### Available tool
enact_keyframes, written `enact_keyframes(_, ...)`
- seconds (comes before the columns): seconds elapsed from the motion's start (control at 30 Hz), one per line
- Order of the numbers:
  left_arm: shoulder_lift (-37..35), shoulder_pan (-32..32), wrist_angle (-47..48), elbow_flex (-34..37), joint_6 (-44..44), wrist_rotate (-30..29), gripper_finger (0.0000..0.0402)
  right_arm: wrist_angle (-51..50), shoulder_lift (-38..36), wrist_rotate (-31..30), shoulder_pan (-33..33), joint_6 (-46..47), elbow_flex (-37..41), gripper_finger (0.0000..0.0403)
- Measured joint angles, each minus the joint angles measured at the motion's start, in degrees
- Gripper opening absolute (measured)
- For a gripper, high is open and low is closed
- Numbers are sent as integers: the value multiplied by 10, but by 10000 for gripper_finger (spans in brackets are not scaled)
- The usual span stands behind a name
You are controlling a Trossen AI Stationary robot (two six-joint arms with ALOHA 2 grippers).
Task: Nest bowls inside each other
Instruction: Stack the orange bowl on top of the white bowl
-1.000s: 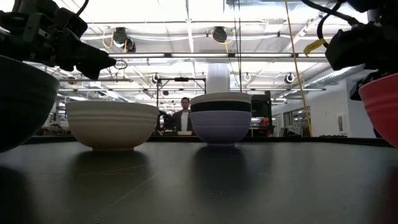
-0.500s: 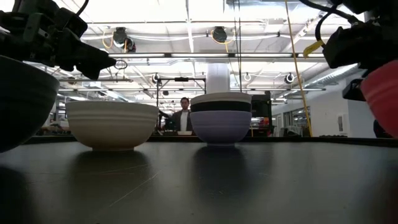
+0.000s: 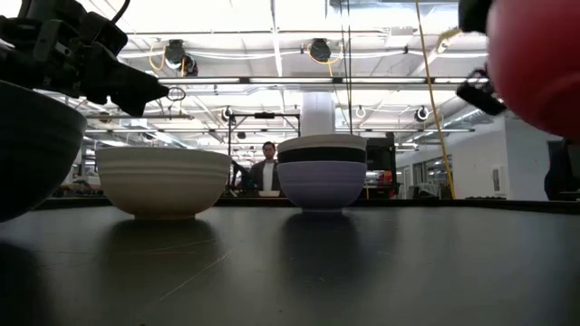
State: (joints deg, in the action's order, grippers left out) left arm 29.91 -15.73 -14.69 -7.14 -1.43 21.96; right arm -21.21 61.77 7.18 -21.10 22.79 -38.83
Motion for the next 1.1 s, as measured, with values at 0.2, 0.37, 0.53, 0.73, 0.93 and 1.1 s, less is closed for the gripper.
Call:
enact_keyframes(0.2,0,0,2,0,0,0,147,-23,-91,-98,0,-70,1,1)
enact_keyframes(0.37,0,0,15,0,0,0,147,-17,-177,-137,1,-92,41,1)
enact_keyframes(0.53,0,0,22,0,-2,0,147,34,-244,-166,1,-99,97,1)
enact_keyframes(0.73,0,0,21,0,-10,0,147,107,-311,-165,1,-104,164,0)
enact_keyframes(0.93,0,0,21,0,-10,0,147,145,-351,-164,1,-95,213,0)
enact_keyframes(1.1,0,0,20,0,-9,0,147,178,-363,-164,1,-118,243,0)
